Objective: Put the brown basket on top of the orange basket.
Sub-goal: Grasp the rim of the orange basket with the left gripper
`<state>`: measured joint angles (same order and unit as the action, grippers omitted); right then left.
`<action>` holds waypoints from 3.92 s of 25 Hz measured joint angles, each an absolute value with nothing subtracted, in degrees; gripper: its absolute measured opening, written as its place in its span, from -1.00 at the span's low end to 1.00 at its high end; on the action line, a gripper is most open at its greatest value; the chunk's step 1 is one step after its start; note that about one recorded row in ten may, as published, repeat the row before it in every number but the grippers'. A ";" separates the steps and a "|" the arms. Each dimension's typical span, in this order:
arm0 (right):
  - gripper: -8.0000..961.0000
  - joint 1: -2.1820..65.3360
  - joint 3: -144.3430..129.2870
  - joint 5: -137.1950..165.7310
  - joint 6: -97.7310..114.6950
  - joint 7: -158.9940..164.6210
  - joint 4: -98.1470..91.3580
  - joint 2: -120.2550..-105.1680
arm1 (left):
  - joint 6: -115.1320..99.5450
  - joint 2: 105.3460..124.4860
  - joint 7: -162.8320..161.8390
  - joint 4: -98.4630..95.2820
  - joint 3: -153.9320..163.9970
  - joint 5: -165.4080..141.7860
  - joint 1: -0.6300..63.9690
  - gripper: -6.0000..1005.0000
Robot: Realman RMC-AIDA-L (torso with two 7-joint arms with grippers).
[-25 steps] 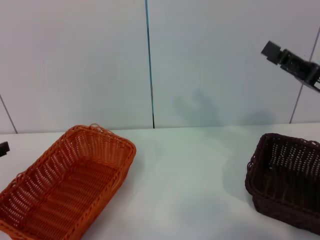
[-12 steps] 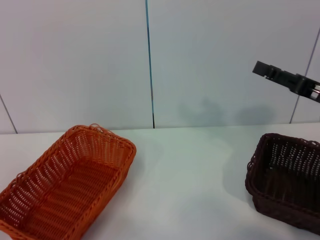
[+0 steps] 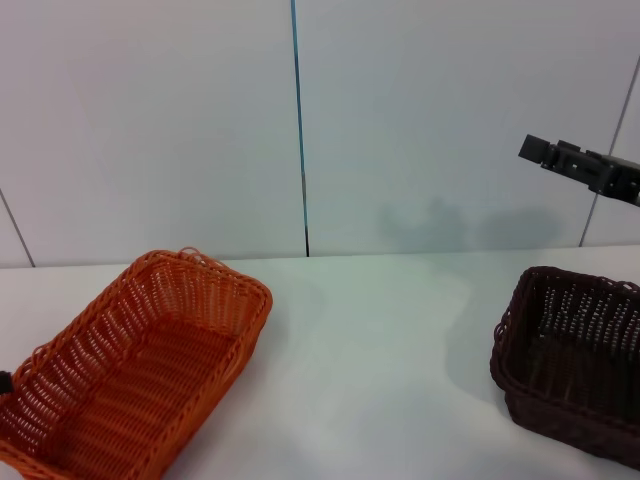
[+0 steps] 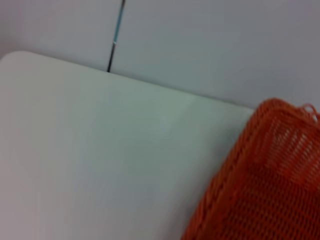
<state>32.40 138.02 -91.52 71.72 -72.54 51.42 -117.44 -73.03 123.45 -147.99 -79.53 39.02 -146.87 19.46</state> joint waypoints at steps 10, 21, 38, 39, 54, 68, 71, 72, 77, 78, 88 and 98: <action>0.89 32.27 137.90 -91.31 71.53 -73.80 51.37 -117.39 | -72.90 123.43 -148.65 -79.97 40.27 -149.95 20.71 0.52; 0.89 31.90 138.24 -91.31 71.41 -73.84 51.18 -117.45 | -78.58 123.56 -155.04 -81.25 40.27 -156.55 20.70 0.52; 0.89 31.60 138.22 -91.32 69.57 -76.17 50.13 -117.41 | -77.11 123.90 -167.27 -78.84 49.42 -159.32 22.00 0.52; 0.89 31.58 138.22 -91.32 69.56 -76.18 50.11 -117.41 | -76.52 123.89 -167.34 -78.24 49.60 -159.34 22.07 0.52; 0.89 31.46 138.51 -91.32 68.36 -76.22 50.10 -117.33 | -71.75 123.94 -167.78 -72.29 50.89 -159.11 21.94 0.52; 0.89 31.22 139.04 -91.32 66.32 -76.72 50.10 -117.33 | -71.71 123.76 -169.17 -71.26 51.70 -158.73 23.26 0.52; 0.89 31.21 139.06 -91.32 66.01 -76.73 50.10 -117.33 | -71.95 123.79 -169.16 -70.83 51.73 -158.71 23.51 0.52; 0.89 31.20 139.09 -91.32 65.86 -76.73 50.10 -117.33 | -72.23 123.78 -169.14 -70.68 51.73 -158.70 23.62 0.46; 0.88 31.20 139.25 -91.32 65.56 -76.79 50.10 -117.33 | -73.78 123.56 -168.49 -69.80 51.62 -158.66 24.39 0.16; 0.88 31.22 139.28 -91.32 65.41 -76.84 50.10 -117.33 | -73.82 123.55 -168.41 -69.78 51.57 -158.66 24.42 0.08; 0.88 31.24 139.31 -91.32 64.92 -76.91 50.10 -117.33 | -73.79 123.48 -168.22 -69.78 51.42 -158.63 24.50 -0.47; 0.88 31.04 139.75 -91.32 64.94 -76.91 50.10 -117.61 | -74.10 123.48 -168.09 -69.78 51.81 -158.64 24.70 -0.57</action>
